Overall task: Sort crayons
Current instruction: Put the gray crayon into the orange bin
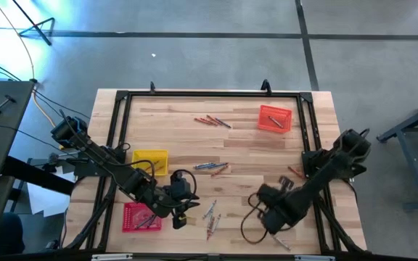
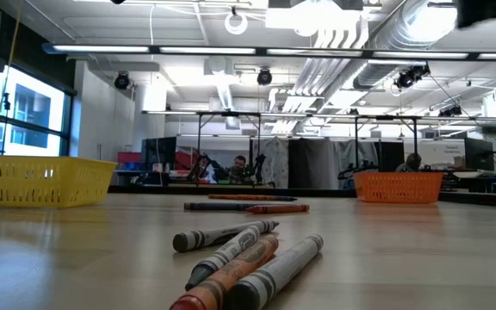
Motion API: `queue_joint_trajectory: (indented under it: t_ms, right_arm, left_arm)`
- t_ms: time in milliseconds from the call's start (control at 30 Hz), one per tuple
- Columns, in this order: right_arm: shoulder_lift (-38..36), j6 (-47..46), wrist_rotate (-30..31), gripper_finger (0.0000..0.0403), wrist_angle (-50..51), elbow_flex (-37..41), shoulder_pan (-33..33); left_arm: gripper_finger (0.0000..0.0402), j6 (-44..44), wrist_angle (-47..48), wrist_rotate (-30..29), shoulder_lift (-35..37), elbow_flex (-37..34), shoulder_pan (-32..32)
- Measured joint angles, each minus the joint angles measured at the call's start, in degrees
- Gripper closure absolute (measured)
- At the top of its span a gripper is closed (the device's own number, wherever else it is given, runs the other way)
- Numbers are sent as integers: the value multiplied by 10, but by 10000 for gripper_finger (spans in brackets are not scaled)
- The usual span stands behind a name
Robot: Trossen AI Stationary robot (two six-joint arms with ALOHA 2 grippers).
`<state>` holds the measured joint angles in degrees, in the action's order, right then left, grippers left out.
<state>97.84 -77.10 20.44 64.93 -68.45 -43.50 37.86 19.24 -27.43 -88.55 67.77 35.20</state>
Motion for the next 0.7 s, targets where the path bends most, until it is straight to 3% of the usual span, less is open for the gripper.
queue_joint_trajectory:
  t_ms: [233,400,700]
  right_arm:
    - [-71,1,177,402,111,0,52]
    - [-120,21,286,402,131,0,100]
    - [-150,84,375,402,122,-1,173]
  left_arm:
    - [323,-37,0,-53,0,0,0]
    - [323,-82,-1,-108,0,0,0]
    - [323,-131,-4,-258,-1,-2,-5]
